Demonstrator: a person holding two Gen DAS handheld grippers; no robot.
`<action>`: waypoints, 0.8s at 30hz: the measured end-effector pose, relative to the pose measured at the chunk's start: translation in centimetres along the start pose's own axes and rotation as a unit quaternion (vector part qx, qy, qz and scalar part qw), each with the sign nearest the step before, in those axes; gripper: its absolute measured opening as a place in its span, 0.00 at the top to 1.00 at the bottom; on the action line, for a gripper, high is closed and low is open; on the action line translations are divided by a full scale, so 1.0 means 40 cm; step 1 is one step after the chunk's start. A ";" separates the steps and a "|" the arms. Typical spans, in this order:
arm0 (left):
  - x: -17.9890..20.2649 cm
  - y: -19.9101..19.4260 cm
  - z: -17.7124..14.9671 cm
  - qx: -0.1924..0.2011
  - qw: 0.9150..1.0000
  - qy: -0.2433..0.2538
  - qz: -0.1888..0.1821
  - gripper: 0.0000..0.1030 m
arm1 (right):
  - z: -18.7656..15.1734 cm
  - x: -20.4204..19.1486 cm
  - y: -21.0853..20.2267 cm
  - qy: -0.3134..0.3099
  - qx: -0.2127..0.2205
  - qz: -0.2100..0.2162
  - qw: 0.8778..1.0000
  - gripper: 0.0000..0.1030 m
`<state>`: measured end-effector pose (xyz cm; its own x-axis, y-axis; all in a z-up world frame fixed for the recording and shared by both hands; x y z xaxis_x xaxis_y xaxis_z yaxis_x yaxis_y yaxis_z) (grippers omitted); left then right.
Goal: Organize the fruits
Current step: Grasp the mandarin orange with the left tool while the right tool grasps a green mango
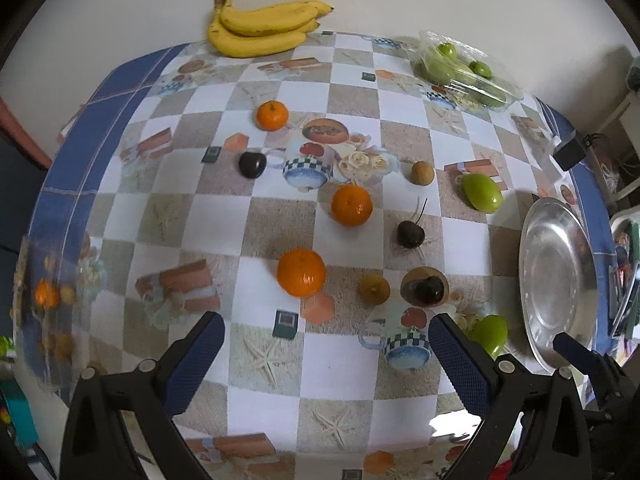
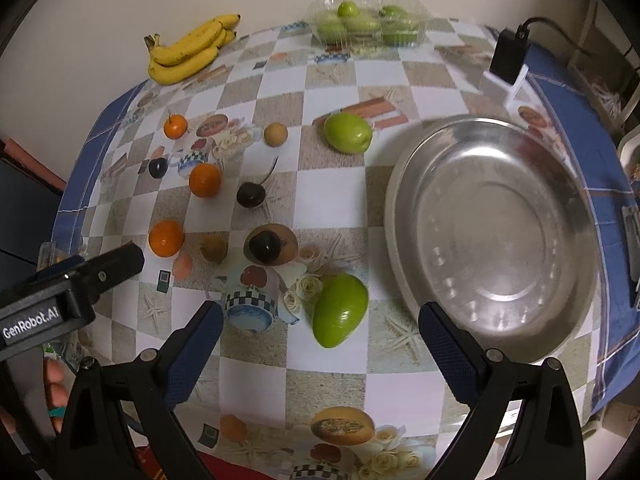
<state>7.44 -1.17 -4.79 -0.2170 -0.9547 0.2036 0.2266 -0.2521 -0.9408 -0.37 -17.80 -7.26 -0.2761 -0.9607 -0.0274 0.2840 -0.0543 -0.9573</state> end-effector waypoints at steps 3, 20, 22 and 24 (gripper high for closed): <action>-0.012 0.013 0.018 -0.011 1.000 0.010 0.008 0.00 | -0.003 0.004 0.026 0.010 -0.018 -0.009 1.000 0.14; -0.070 0.139 0.064 -0.075 0.997 -0.005 -0.012 0.27 | -0.001 0.011 0.116 0.034 -0.070 -0.028 0.997 0.46; -0.073 0.150 0.066 -0.080 0.997 -0.011 -0.016 0.30 | 0.000 0.007 0.122 0.034 -0.075 -0.028 0.996 0.48; -0.077 0.161 0.070 -0.083 0.996 -0.016 -0.018 0.34 | 0.001 0.002 0.125 0.032 -0.077 -0.028 0.996 0.51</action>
<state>12.22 -0.30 -10.69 -0.1910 -0.9508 0.2437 0.0580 -0.2588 -0.9642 1.05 -18.16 -12.04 -0.3476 -0.9376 0.0138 0.1242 -0.0606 -0.9904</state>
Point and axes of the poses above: each gripper's, at about its wrist camera, not at the fingertips, and y roughly the way its jaws point, x to its right, z to its top, the point moved 5 cm from there along y, roughly the way its jaws point, and after that the axes turned 9 degrees about -z, right-handed, at the moved point
